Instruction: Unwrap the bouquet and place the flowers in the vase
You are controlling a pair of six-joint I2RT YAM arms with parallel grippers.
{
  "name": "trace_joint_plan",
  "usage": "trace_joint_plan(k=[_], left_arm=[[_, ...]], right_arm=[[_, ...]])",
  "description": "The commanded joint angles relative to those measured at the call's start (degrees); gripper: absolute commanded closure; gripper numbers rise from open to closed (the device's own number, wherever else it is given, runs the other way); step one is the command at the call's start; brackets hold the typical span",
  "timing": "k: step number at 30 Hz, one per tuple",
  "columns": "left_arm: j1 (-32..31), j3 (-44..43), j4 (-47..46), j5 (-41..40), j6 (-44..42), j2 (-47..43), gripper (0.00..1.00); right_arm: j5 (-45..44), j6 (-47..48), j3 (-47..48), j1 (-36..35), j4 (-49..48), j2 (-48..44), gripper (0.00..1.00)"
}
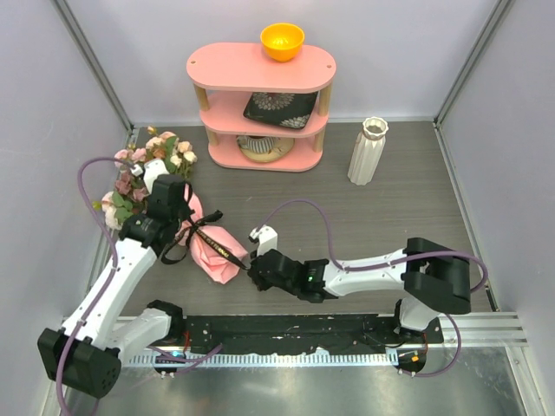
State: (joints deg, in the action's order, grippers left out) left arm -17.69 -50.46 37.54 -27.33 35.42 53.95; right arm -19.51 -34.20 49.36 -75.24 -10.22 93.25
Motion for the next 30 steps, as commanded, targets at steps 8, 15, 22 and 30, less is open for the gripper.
trace_joint_plan(k=[8, 15, 22, 30], left_arm=[[6.3, -10.1, -6.3, -3.2, 0.4, 9.2, 1.0], [13.0, -19.0, -3.5, -13.0, 5.7, 8.8, 1.0], [13.0, -23.4, -13.9, -20.3, 1.3, 3.3, 1.0], [12.9, -27.1, -19.1, -21.5, -4.9, 4.1, 1.0]], right_arm=[[-0.6, -7.4, -13.4, -0.2, 2.3, -9.4, 0.99], [-1.4, -9.3, -16.2, -0.3, 4.4, -12.2, 0.99], [-3.5, -10.0, -17.4, -0.3, 6.5, -15.6, 0.99], [-3.0, -13.2, -19.1, -0.4, 9.3, -17.7, 0.99]])
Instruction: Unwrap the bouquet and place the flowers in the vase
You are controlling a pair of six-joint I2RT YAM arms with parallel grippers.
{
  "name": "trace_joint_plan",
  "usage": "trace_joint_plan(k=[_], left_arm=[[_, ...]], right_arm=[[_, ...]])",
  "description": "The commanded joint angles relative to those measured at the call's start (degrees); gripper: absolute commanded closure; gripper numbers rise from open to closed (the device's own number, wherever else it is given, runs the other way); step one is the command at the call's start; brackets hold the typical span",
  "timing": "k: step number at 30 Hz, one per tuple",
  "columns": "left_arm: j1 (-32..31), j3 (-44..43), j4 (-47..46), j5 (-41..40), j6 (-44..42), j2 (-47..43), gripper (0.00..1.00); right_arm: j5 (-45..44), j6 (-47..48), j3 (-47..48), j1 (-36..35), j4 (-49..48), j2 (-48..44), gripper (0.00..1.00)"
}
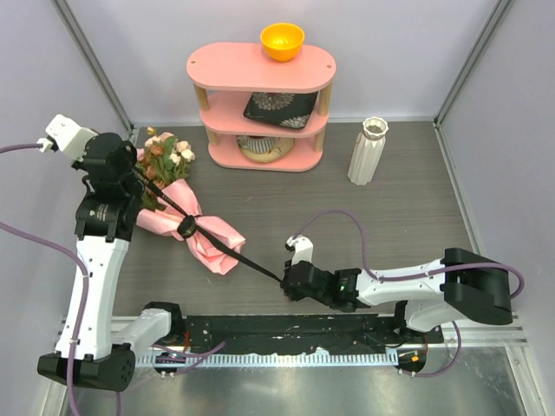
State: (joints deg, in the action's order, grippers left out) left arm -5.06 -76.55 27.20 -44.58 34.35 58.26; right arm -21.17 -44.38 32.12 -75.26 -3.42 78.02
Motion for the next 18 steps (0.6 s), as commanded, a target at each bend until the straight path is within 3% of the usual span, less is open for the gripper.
trace_joint_plan(k=[1, 10, 18], left_arm=[[0.4, -0.4, -9.6, -4.5, -4.5, -0.2, 1.0], [0.4, 1.7, -13.0, -4.8, -8.4, 1.1, 1.0], [0.4, 0.4, -12.8, -8.3, -10.5, 0.1, 1.0]], right_arm=[[-1.2, -3.4, -3.1, -0.4, 2.3, -3.0, 0.99], [-2.3, -10.2, -8.2, -1.5, 8.6, -8.5, 0.99], [-9.2, -13.7, -8.7, -2.3, 19.8, -23.9, 0.99]])
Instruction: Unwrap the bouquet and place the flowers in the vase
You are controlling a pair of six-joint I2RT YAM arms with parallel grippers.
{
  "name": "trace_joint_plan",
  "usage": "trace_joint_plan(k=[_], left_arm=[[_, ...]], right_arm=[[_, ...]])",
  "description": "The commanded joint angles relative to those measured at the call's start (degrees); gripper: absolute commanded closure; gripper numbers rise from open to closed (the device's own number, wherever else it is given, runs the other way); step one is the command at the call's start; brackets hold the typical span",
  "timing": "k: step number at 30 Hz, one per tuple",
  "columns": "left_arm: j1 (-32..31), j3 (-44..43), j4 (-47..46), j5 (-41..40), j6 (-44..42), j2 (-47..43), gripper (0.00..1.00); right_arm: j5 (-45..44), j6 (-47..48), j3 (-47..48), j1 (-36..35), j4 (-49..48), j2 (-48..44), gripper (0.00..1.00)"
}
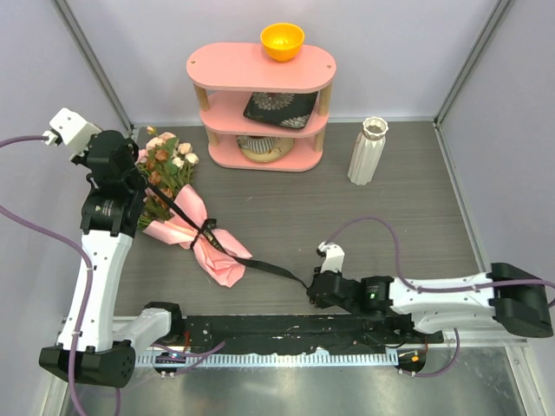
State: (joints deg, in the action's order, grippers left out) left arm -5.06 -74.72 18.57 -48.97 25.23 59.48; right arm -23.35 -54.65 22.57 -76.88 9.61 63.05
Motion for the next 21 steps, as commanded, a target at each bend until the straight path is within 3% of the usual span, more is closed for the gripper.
trace_joint_plan(k=[1, 7, 9, 16, 21], left_arm=[[0.4, -1.3, -4.1, -4.1, -1.0, -1.5, 1.0], [0.3, 0.2, -1.0, -5.3, 1.2, -4.0, 1.0], [0.3, 1.8, 0.1, -5.0, 1.8, -5.8, 1.0], [0.3, 5.9, -1.1, -1.6, -3.5, -8.9, 1.0], [0.3, 7.2, 1.3, -1.6, -1.8, -11.2, 1.0]], right_arm=[[-8.7, -3.9, 1.7, -0.7, 10.3, -11.5, 0.99], [-29.5, -1.3, 5.4, -0.6, 13.6, -25.6, 0.98], [-35.2, 7.8, 8.3, 0.9, 11.2, -25.1, 0.99], [-32.3, 34.9, 33.6, 12.4, 6.6, -8.2, 0.99], [-23.2, 35.4, 46.1, 24.0, 11.0, 3.8, 0.99]])
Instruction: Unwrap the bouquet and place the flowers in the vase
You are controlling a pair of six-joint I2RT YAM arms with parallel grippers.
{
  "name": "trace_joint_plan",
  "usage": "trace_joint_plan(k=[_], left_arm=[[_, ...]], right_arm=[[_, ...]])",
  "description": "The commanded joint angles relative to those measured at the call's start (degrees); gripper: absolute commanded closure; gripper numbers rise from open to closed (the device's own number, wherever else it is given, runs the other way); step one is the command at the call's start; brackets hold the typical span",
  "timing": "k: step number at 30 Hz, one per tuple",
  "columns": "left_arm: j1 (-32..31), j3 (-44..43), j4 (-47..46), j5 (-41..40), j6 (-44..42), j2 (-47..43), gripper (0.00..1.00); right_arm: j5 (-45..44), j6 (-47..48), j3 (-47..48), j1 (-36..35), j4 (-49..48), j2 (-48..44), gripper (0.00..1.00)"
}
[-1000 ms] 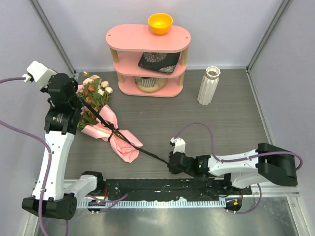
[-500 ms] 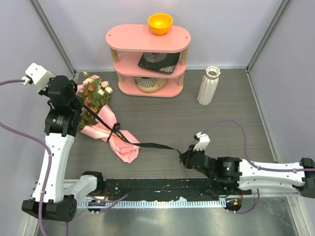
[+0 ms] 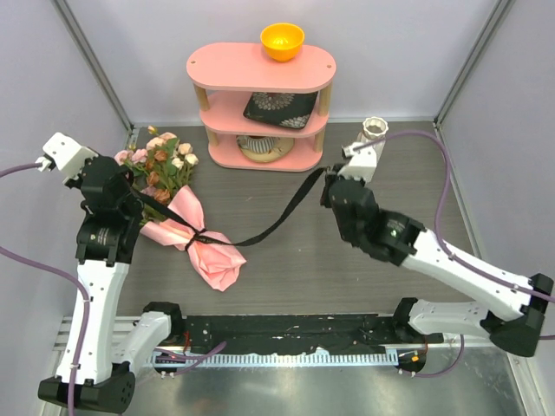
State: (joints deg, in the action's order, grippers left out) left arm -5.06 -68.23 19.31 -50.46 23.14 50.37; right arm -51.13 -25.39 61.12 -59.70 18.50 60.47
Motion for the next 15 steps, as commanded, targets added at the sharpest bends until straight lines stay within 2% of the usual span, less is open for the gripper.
trace_joint_plan(k=[1, 6, 7, 9, 10, 11, 13, 14, 15], left_arm=[[0.3, 0.9, 1.2, -0.7, 0.9, -2.5, 1.0], [0.3, 2.9, 2.8, -3.5, -1.2, -7.6, 1.0], [0.3, 3.2, 2.5, -3.1, -1.5, -8.1, 1.0], [0.3, 3.1, 1.5, 1.6, -2.0, -7.9, 1.0], [0.3, 3.0, 1.3, 4.2, -1.8, -7.5, 1.0], [0.3, 2.8, 0.6, 6.7, -0.1, -6.6, 1.0], [0.3, 2.3, -0.8, 17.5, 1.1, -2.6, 1.0], [0.3, 0.6, -1.0, 27.4, 1.8, -0.5, 1.0], [0.3, -1.0, -0.7, 32.6, 2.4, 4.7, 1.0]], right_arm=[[8.0, 6.2, 10.7, 9.6, 2.8, 8.2, 0.99], [14.7, 7.3, 18.4, 13.4, 2.8, 15.4, 0.99], [17.3, 7.6, 18.7, 13.4, 2.5, 16.0, 0.99], [27.7, 8.7, 18.3, 13.4, 1.5, 15.3, 0.99], [32.0, 9.0, 16.2, 13.4, -0.6, 13.4, 0.99], [42.3, 9.6, 14.6, 12.8, -2.1, 12.3, 0.99], [53.0, 12.8, 10.7, 10.8, -4.8, 10.0, 0.99], [59.6, 14.0, 9.8, 6.2, -5.1, 9.7, 0.99], [61.4, 15.6, 8.4, 3.6, -6.1, 9.3, 0.99]])
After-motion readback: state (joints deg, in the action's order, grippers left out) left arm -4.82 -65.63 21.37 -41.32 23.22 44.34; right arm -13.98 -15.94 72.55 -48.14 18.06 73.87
